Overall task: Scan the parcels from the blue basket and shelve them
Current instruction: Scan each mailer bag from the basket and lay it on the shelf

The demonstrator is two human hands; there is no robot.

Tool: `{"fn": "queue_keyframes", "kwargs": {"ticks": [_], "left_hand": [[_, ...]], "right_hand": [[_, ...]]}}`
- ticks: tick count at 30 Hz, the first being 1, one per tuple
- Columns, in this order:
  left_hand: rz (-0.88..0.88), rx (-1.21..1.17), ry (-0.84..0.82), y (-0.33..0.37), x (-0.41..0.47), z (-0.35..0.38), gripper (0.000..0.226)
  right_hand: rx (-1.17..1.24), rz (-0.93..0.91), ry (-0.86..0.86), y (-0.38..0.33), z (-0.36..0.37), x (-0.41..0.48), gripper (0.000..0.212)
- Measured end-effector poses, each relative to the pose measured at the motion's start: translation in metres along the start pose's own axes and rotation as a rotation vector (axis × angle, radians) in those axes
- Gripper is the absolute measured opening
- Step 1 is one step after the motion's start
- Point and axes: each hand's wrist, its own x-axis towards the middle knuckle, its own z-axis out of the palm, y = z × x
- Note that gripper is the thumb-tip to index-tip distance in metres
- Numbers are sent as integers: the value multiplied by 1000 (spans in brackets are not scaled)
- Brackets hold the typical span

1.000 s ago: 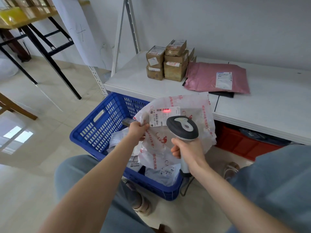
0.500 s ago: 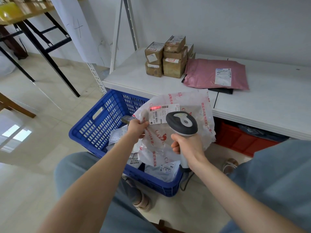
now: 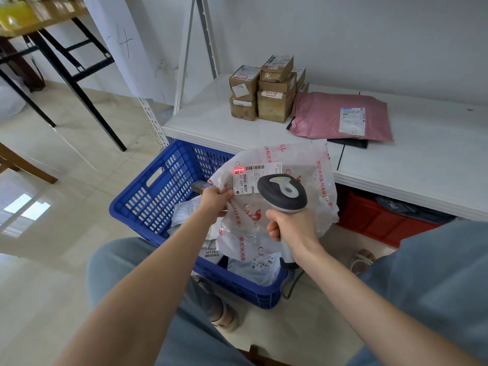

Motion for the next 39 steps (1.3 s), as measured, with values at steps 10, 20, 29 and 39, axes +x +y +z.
{"fn": "queue_keyframes", "kwargs": {"ticks": [10,20,29,39], "left_hand": [[1,3,9,4,-1,0,18],[22,-7,-12,14,-4,1,19],[56,53,-12,25,-9,3,19],[254,104,-2,134,12,26,22]], "right_hand": [[15,-10,11,2,7,5,20],[13,-36,21,-2,9,9,23],[61,-52,-2,-8,4,14,18],[86,-171,74,-55,-61,62,15]]}}
